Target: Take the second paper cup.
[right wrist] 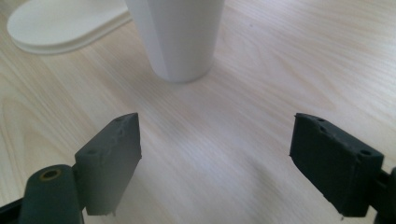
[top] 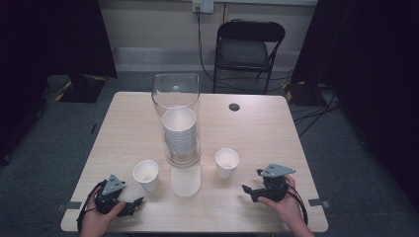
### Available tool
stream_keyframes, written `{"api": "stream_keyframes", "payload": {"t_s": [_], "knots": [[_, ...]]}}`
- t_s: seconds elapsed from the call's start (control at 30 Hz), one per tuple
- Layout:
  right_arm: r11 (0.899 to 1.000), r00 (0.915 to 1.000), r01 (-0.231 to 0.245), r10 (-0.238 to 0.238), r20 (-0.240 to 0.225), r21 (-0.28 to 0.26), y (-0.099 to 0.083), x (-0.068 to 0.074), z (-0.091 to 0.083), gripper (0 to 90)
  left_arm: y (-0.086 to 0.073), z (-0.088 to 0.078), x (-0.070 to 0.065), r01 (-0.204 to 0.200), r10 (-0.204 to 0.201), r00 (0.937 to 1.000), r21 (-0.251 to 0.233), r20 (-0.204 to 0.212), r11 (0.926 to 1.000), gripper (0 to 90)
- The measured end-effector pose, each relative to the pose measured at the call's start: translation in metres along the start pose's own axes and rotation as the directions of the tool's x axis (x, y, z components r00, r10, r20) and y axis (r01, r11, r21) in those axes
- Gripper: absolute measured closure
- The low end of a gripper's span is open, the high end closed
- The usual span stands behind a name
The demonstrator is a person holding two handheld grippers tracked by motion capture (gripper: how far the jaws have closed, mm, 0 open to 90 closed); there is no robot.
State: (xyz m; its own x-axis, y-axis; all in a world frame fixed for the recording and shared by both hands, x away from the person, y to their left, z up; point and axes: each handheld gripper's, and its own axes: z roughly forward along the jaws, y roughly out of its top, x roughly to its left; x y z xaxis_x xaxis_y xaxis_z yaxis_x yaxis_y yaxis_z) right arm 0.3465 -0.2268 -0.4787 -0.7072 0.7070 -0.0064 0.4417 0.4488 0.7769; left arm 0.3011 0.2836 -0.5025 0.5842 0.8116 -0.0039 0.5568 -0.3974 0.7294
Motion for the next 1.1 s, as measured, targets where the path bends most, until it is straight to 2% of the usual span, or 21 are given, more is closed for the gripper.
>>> {"api": "stream_keyframes", "payload": {"t_s": [0.33,0.53,0.73,0.77,0.93,1.1], "knots": [[1.0,1.0,-0.008,0.008,0.002,0.012,-0.017,-0.008,-0.011,15.8,0.0,0.0,0.0,-0.003,0.003,1.0,0.001,0.0,1.0,8.1],[0.999,0.9994,-0.035,0.035,0.005,0.018,-0.026,-0.014,-0.015,14.9,0.0,0.0,0.0,-0.002,0.002,1.0,0.001,0.001,1.0,8.1],[0.997,0.9996,-0.026,0.025,0.012,0.067,-0.037,-0.019,-0.015,14.3,0.0,0.0,0.0,-0.002,0.002,1.0,0.002,0.001,1.0,8.1],[0.998,0.9996,-0.025,0.024,0.015,0.061,-0.039,-0.02,-0.015,14.8,0.0,0.0,0.0,-0.003,0.003,1.0,0.001,0.0,1.0,8.1],[0.998,0.9991,-0.038,0.036,0.024,0.057,-0.041,-0.024,-0.017,14.4,0.0,0.0,0.0,-0.002,0.002,1.0,0.001,0.001,1.0,8.1],[0.998,0.9994,-0.021,0.02,0.028,0.065,-0.042,-0.023,-0.017,13.8,0.0,0.0,0.0,0.001,-0.001,1.0,0.001,0.0,1.0,8.1]]}}
